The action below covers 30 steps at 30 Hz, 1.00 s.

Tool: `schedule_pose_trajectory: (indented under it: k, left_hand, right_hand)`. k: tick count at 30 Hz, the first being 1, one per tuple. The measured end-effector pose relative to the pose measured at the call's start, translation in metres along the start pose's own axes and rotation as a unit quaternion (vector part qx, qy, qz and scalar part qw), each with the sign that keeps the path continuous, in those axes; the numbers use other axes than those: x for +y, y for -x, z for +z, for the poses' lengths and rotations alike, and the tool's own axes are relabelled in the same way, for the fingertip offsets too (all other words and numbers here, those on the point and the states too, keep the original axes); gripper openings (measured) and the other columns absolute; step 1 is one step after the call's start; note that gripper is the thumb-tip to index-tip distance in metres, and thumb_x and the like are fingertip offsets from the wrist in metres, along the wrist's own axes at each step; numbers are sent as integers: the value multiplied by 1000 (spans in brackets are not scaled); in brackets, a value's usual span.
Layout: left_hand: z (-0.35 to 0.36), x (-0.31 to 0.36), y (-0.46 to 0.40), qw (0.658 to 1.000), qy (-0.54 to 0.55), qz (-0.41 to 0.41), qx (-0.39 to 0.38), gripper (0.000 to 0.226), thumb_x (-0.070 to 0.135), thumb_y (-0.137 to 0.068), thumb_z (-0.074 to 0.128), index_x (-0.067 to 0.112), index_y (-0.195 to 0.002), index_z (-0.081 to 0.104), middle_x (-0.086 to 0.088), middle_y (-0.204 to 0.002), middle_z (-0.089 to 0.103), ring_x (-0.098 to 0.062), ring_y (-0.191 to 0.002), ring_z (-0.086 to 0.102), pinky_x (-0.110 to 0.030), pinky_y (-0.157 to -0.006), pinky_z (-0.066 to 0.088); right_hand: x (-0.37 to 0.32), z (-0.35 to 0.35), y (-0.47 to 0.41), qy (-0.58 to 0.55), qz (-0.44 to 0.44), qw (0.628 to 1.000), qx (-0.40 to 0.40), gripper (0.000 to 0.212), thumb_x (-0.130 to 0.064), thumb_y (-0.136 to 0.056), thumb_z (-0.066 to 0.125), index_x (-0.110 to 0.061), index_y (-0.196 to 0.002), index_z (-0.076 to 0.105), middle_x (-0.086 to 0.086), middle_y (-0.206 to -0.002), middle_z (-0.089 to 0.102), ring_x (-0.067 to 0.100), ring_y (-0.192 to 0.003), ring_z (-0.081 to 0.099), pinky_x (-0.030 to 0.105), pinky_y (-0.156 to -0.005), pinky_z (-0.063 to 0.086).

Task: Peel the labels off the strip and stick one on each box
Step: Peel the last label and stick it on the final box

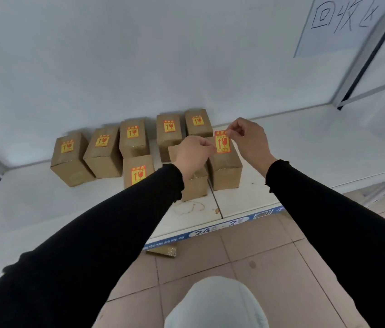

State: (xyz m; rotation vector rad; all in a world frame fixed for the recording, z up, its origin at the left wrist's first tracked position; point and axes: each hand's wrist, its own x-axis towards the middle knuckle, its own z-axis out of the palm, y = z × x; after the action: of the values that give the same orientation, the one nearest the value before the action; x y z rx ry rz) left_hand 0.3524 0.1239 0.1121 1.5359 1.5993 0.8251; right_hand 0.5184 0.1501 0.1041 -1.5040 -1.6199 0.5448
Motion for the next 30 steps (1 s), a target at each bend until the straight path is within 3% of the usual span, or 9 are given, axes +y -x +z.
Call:
schedule_pose_trajectory:
  k: [6, 11, 19, 23, 27, 30]
  left_hand:
    - [22, -1, -19, 999, -43, -13, 5, 19, 23, -90, 64, 15, -75, 73, 4, -72, 66, -8, -66, 59, -23, -56, 42]
    - [25, -9, -25, 998, -68, -16, 5, 23, 15, -89, 62, 15, -66, 58, 1, -61, 51, -11, -56, 49, -23, -53, 41]
    - [29, -8, -28, 993, -121, -5, 2, 21, 20, -91, 62, 2, -86, 73, -13, -86, 72, -24, -83, 68, -38, -77, 58]
    - [28, -5, -29, 991, -133, -9, 6, 23, 19, -91, 61, 1, -83, 73, -11, -77, 66, -25, -79, 67, -45, -80, 59]
    - [27, -8, -30, 992, -128, -15, 6, 23, 24, -90, 64, 4, -79, 69, -11, -85, 72, -25, -85, 69, -42, -80, 60]
    - [28, -10, -32, 991, -134, -17, -1, 19, 26, -87, 71, 7, -88, 72, -6, -92, 73, -19, -87, 68, -35, -77, 58]
  right_hand:
    - [24, 9, -20, 43, 3, 999, -25, 8, -17, -90, 62, -18, -83, 66, -13, -76, 62, -1, -70, 53, 17, -61, 35]
    - [34, 25, -25, 53, -3, 998, -42, 9, -20, -92, 60, -17, -87, 66, -10, -83, 65, 5, -76, 57, 19, -63, 39]
    - [41, 30, -30, 77, 10, 996, -39, 8, -21, -92, 61, -16, -88, 65, -11, -84, 61, 8, -81, 55, 14, -62, 34]
    - [40, 27, -31, 75, 26, 996, -45, 7, -22, -92, 60, -18, -88, 63, -9, -85, 62, 6, -76, 54, 15, -59, 33]
    - [41, 25, -34, 62, 40, 995, -69, 9, -23, -94, 58, -19, -87, 62, -13, -82, 60, 3, -74, 53, 18, -60, 35]
    - [43, 21, -36, 64, 35, 992, -101, 11, -22, -97, 57, -20, -86, 59, -9, -88, 63, 9, -81, 56, 19, -62, 36]
